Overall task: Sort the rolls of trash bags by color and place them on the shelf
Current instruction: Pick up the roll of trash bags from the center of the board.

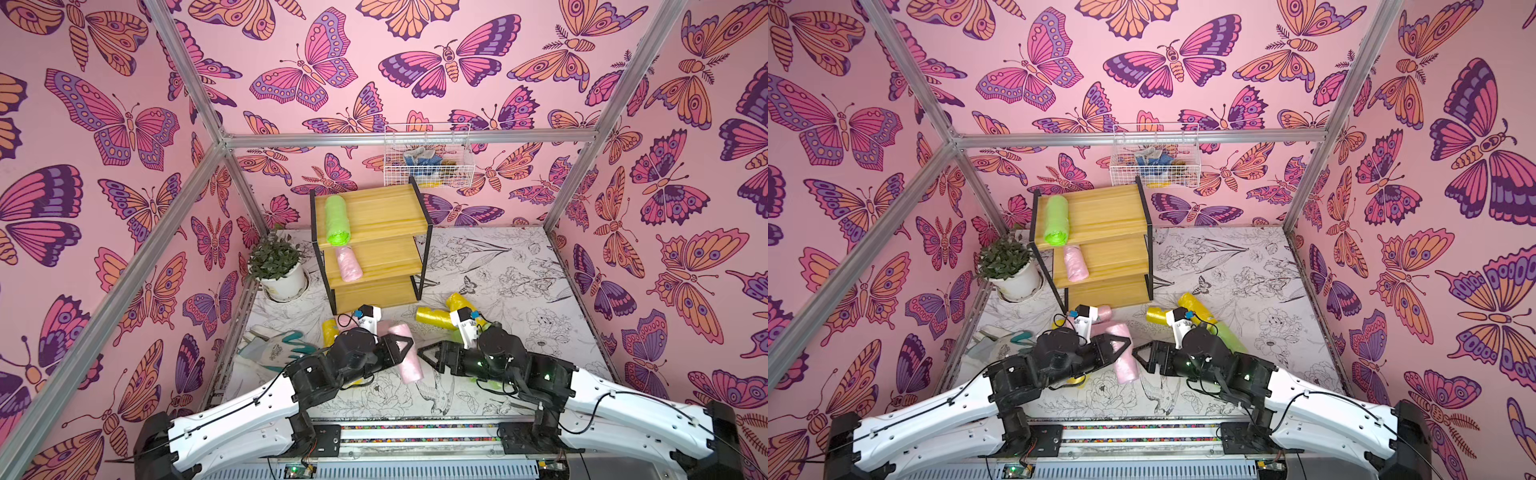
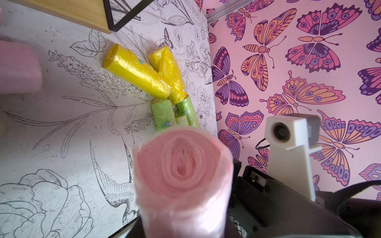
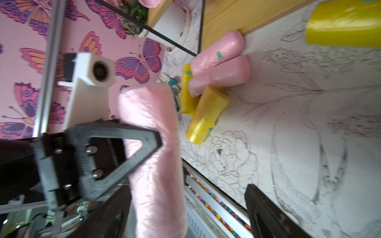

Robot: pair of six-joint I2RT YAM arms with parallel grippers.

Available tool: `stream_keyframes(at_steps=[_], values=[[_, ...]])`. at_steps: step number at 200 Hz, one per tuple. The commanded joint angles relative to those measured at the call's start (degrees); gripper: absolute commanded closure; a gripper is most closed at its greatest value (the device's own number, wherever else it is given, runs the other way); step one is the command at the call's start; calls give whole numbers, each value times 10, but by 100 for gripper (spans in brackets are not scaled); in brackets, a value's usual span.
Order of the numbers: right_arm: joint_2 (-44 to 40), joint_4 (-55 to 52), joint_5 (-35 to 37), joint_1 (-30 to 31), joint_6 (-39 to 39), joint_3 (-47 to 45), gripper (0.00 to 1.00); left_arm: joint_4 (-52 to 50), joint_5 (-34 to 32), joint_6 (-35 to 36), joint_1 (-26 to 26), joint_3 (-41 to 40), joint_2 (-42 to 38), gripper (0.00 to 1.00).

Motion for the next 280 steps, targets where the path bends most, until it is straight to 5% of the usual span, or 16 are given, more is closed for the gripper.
stream_keyframes(at_steps=[1,66,167,259,273,280], values=[[3,80,-21,16,25,-4,11,46,-21,-2,-1,-10,-20,100],[24,36,39,96,17,17,19,46,-40,-7,-1,9,-14,100],[51,49,95,108,11,20,36,46,-38,-21,-1,0,-29,100],[109,78,63,109,12,47,100,43,-38,-29,-1,-14,-41,100],[106,67,75,111,8,51,100,10,-43,-23,0,-7,-50,49],[101,60,87,113,5,51,100,-29,-49,-10,-1,8,-59,35]])
